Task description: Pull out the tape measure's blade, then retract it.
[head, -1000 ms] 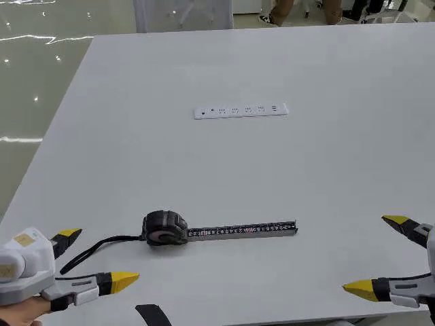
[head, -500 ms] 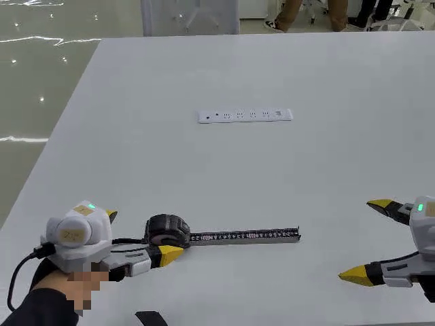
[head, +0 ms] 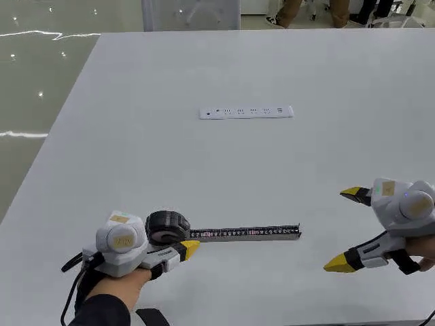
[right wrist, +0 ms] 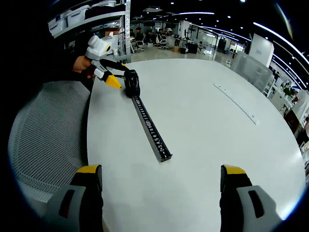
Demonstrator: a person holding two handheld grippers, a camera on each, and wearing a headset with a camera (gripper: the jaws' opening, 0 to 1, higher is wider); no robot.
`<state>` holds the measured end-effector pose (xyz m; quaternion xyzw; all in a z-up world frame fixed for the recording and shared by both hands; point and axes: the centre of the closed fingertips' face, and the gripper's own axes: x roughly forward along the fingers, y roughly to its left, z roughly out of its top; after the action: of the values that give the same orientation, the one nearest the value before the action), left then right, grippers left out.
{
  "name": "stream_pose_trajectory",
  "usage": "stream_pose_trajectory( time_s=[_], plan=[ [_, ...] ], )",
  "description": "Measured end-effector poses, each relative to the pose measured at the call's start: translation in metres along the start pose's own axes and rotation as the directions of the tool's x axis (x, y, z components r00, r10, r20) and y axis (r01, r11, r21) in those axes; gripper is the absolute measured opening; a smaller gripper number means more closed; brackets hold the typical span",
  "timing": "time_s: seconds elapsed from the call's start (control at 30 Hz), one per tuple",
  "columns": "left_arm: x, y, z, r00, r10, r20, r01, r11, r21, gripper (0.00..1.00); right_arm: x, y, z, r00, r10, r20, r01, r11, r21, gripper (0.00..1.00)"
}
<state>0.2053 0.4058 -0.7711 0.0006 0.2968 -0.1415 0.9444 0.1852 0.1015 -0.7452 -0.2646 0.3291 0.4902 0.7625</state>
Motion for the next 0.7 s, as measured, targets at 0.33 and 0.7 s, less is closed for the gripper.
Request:
stream_pose_trajectory(
  time_s=[0.33,0.7],
  plan=[
    [0.009,0.002,0.012,0.989,0.106,0.103,-0.102,0.994,-0.041,1.0,0.026,-0.011,0.011,0.9954,0.065,-0.071,-0.072,0.993,-0.093,0.96],
    [0.016,0.0,0.012,0.9826,0.117,0.144,-0.112,0.993,-0.044,1.0,0.055,-0.02,0.007,0.9797,0.12,-0.161,-0.148,0.974,-0.174,0.85]
  ],
)
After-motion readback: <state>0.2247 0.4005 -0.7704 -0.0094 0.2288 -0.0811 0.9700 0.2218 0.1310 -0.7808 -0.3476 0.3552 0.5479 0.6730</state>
